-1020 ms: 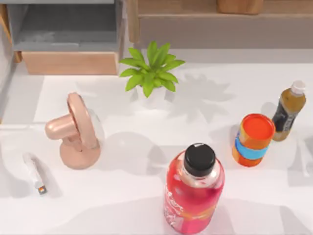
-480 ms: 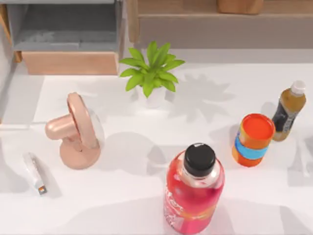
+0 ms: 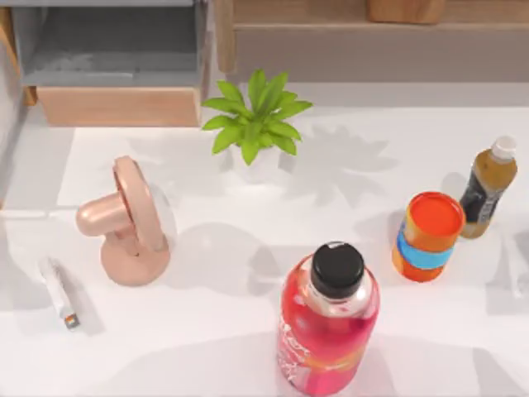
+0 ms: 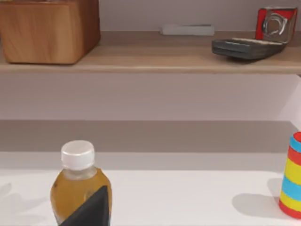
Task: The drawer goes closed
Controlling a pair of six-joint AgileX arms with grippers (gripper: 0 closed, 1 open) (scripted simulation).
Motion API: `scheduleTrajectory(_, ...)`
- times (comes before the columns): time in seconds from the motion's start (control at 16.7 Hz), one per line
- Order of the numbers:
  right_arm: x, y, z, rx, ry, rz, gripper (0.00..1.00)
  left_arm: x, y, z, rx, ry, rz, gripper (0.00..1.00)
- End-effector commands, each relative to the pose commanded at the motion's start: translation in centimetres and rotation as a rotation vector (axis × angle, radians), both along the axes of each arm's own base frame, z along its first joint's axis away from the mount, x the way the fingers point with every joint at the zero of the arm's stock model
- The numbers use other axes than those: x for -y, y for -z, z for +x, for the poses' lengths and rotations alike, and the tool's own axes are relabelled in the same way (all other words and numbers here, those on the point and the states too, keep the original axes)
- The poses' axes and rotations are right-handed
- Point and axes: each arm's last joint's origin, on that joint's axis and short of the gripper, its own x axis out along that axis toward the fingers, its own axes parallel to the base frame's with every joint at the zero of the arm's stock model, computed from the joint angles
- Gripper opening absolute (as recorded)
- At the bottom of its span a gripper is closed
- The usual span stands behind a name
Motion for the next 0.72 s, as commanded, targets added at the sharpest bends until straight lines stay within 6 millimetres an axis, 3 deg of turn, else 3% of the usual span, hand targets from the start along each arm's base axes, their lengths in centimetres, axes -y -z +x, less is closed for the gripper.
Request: scheduleTrajectory(0.72, 0.0, 0.0, 0.0, 0.0, 0.0, 0.0, 1.0, 0.0, 0.0, 0.0, 0.0, 0.0, 0.0, 0.02)
